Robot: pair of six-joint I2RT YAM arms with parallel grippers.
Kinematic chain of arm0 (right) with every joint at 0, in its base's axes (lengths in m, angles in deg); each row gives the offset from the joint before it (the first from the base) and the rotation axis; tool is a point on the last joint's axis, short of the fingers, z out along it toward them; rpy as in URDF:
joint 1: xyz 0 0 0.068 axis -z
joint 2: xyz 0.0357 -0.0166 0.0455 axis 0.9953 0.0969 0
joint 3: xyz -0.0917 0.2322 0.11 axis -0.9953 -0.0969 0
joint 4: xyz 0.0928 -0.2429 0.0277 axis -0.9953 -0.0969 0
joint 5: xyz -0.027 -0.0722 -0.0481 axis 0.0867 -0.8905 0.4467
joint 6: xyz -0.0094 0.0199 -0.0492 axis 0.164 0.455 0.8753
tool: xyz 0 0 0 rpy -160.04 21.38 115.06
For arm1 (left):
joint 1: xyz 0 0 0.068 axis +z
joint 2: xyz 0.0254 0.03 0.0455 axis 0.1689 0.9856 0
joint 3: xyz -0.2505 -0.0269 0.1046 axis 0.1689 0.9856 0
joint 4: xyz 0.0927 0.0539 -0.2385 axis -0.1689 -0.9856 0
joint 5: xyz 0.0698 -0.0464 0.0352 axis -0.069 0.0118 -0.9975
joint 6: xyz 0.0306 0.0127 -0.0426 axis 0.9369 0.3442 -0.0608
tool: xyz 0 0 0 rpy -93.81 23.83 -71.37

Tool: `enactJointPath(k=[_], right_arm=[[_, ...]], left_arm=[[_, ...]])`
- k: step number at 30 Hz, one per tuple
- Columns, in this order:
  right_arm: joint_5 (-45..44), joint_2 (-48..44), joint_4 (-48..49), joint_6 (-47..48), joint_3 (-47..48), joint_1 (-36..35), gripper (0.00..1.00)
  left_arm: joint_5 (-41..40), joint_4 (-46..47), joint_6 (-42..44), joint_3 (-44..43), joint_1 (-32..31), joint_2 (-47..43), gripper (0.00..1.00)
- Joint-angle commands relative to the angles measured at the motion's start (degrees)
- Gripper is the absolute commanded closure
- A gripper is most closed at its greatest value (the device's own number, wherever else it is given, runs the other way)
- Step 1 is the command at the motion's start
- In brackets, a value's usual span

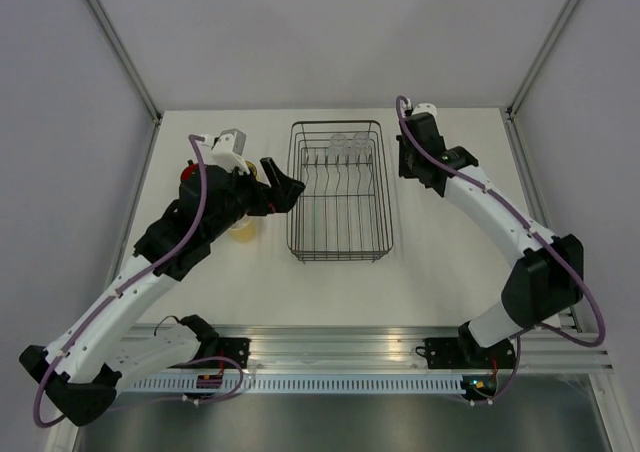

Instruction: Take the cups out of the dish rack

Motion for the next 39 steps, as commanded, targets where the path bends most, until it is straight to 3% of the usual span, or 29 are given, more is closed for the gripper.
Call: enactJointPath(k=[1,7,18,23,27,35,39], right_arm=[[2.75,8.57,-5.39,0.71,6.74,3.47,1.0],[3.03,21.94,-12.87,4.41,15.81,6.9,1.0],[9.0,33.04,-19.37,8.27,23.02,9.89,1.0],[9.53,34.19,-19.91,8.72,23.64,10.42,0.99],[9.88,33.93,-20.08,8.98,23.73,11.04,0.77],[9.09,30.24,-19.64,8.45,23.29,11.65,0.71],[7.07,23.06,-18.95,7.4,22.15,11.65,0.67]], left_arm=[[-0.72,-5.49,4.42,0.84,-0.14,-2.99,0.0],[-0.28,-9.54,6.53,1.37,-0.14,-4.13,0.0],[0.07,-11.21,7.76,2.51,-0.14,-5.01,0.0],[0.42,-11.21,7.85,2.86,-0.14,-4.49,0.0],[0.51,-11.21,8.03,3.12,-0.14,-4.48,0.0],[-0.11,-11.21,8.03,2.86,-0.14,-3.87,0.0],[-1.24,-11.12,8.11,1.11,-0.14,-0.63,0.0]])
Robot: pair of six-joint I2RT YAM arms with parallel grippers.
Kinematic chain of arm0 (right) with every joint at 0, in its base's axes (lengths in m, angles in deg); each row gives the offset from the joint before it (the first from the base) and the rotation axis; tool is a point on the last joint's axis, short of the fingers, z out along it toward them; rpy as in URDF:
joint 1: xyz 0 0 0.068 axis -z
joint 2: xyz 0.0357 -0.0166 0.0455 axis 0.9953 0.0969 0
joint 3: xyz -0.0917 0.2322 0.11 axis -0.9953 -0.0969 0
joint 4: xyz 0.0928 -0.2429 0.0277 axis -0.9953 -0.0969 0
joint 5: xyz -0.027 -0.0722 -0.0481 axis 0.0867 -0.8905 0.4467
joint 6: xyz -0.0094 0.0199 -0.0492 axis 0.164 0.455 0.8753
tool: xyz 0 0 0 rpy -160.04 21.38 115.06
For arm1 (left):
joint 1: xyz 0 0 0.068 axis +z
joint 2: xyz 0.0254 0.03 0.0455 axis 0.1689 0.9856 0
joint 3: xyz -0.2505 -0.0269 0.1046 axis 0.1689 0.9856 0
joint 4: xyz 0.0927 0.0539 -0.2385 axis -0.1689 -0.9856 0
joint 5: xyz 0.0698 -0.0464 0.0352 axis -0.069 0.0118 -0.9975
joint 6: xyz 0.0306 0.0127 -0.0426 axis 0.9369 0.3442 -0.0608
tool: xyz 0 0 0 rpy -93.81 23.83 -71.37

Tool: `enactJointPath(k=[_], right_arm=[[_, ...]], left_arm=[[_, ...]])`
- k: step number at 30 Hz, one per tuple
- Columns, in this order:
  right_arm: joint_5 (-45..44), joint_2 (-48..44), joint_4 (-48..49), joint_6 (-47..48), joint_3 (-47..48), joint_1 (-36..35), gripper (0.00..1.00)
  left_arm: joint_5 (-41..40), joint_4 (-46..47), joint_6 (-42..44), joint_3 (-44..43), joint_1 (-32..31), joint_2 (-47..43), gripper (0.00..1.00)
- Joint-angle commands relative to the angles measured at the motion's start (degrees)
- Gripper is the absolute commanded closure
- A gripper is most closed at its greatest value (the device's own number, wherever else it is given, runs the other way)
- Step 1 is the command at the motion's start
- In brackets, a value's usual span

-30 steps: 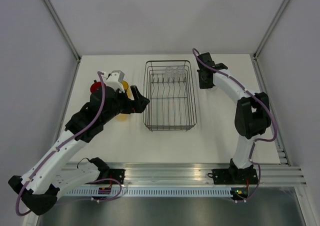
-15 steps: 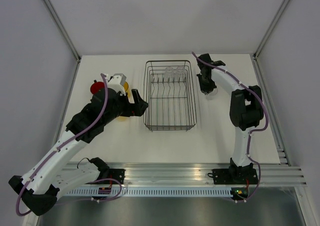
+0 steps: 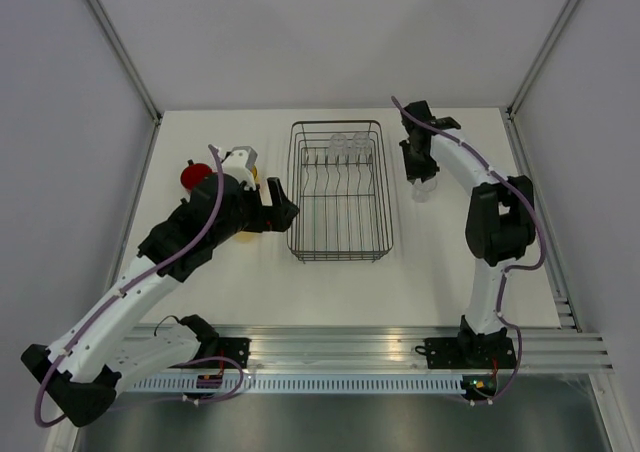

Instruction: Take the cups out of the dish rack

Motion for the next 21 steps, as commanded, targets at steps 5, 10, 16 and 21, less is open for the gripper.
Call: enactJointPath(k=[5,10,16,21], right_arm=[[-4.13,-21.58,10.31,-3.98,-8.99,0.2,0.56],[1.39,-39.6,23.44,-8.01,-23.34,0.29,0.02],[3.36,-53.67,29.61,-14.43,-34.15,0.2,0.02],[-3.26,-66.07,29.96,-17.51,-39.26,0.29,0.02]], left_arm=[[-2.48,1.84,2.41,-4.15,-0.32,7.93,0.0],[-3.18,5.62,3.11,-7.58,-0.67,14.51,0.0],[-5.47,11.5,7.41,-13.02,-0.76,23.39,0.0],[-7.4,16.08,11.63,-17.77,-0.76,32.44,0.0]])
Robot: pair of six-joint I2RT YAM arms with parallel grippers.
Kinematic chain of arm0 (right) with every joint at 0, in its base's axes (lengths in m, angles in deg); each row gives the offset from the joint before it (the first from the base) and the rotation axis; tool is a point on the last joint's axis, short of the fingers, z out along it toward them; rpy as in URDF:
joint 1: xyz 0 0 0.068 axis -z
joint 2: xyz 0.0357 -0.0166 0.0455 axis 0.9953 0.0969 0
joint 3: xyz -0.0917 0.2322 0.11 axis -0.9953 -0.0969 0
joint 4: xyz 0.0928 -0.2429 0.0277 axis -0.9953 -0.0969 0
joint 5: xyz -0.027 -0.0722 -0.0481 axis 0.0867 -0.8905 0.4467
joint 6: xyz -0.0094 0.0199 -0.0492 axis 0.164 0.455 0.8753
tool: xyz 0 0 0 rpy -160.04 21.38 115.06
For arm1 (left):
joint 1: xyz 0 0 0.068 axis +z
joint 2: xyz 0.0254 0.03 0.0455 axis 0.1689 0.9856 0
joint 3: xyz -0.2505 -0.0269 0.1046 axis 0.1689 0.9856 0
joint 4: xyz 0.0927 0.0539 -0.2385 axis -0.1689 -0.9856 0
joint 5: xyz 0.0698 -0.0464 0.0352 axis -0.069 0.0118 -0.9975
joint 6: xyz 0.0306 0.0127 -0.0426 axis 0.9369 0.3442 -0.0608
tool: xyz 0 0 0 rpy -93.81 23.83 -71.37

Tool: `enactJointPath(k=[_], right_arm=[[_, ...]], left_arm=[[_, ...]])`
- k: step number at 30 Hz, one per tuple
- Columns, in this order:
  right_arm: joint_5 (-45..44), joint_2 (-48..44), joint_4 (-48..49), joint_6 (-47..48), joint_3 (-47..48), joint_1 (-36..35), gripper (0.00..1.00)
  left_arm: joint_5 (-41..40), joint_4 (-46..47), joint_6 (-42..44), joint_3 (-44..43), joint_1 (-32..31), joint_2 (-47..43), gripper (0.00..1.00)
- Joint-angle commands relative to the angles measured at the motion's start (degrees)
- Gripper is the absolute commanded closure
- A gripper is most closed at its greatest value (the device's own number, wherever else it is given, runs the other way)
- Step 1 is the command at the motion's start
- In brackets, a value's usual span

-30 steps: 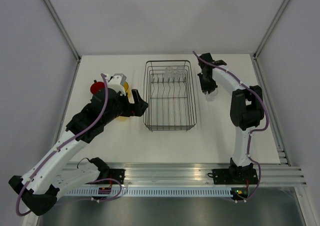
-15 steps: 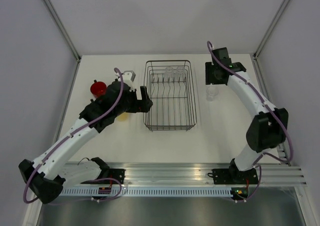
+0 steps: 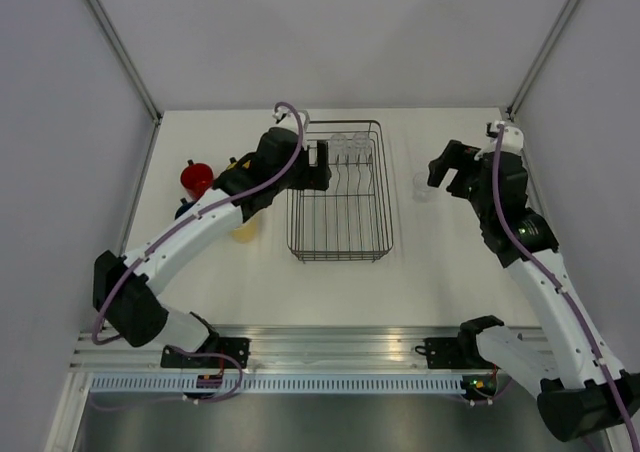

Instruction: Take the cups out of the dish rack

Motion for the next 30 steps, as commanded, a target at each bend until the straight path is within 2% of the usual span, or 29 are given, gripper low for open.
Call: enactJointPath(k=[1,8,17,30], right_arm=[[-2.97,-7.08,3.42,-3.99,-2.76,0.2,0.02],[10.29,-19.38,4.03,-5.92,-9.71,0.2,0.02],[9.25,-23.44,-1.5,-3.03,-10.15,0.2,0.02],[10.56,-24.59,-1.32,-2.41,-10.42,0.2,0.02]], left_arm=[[-3.29,6.77,6.22,-4.9,-0.37,5.3,0.0],[-5.58,16.09,11.93,-13.41,-0.19,17.7,0.0],[-7.43,19.52,16.76,-25.63,1.13,33.6,0.02],[-3.39,12.67,19.94,-42.26,5.08,50.13,0.08]])
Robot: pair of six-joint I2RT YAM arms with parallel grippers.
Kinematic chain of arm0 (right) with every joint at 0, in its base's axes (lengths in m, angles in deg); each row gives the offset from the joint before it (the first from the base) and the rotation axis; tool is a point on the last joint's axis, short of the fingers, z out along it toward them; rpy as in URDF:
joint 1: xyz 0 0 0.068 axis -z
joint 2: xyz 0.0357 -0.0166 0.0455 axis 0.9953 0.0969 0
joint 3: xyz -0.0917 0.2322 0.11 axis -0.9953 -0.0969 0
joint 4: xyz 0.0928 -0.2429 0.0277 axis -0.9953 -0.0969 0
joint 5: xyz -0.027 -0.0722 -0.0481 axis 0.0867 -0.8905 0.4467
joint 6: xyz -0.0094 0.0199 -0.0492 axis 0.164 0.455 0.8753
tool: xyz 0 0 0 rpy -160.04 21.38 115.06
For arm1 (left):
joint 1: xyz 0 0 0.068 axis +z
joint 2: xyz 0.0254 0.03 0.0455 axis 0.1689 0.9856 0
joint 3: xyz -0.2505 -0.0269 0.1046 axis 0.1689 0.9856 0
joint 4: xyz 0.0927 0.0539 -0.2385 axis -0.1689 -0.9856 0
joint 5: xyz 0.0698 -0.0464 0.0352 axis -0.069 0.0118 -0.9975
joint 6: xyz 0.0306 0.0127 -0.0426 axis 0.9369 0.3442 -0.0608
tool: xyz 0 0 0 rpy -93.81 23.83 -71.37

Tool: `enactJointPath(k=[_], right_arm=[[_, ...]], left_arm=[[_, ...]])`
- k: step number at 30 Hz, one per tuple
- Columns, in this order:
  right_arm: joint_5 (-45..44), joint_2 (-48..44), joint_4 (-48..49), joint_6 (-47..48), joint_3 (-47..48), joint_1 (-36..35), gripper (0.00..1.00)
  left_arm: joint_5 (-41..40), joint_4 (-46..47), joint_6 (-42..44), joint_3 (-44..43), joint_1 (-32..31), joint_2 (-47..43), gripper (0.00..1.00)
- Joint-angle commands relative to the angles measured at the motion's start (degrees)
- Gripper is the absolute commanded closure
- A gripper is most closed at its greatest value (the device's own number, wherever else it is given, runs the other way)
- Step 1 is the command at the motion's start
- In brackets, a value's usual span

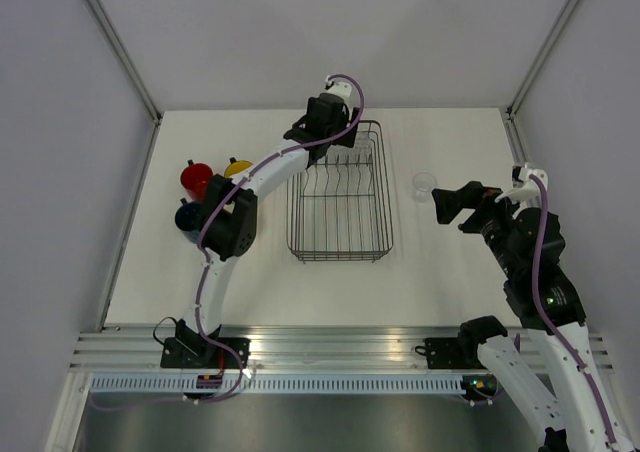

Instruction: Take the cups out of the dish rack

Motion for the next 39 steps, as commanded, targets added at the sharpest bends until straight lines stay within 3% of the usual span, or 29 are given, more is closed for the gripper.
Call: enactJointPath(k=[1,22,25,26,27,39], right_arm=[[0.69,-0.22,0.14,0.87,-0.67,0.2,0.02],[0.95,-0.39,0.84,0.96,-1.46,0.11,0.02],[2.53,-0.39,0.84,0.96,-1.64,0.2,0.02],[2.62,-0.39,0.84,0.96,-1.64,0.2,0.02],[2.71,-0.48,1.02,0.96,-1.81,0.2,0.02],[3.41,-0.13,1.55,0.87,-1.73,0.2,0.02]], left_arm=[[2.01,-1.39,3.04,-4.3,0.54,2.49,0.09],[5.01,-6.04,3.3,-11.33,0.98,11.02,0.16],[5.09,-6.13,3.74,-12.38,1.06,11.99,0.22],[5.09,-6.31,3.83,-12.73,1.06,12.25,0.26],[5.0,-6.74,3.83,-13.52,1.24,12.69,0.37],[3.52,-7.71,2.42,-10.63,1.24,4.7,0.97]])
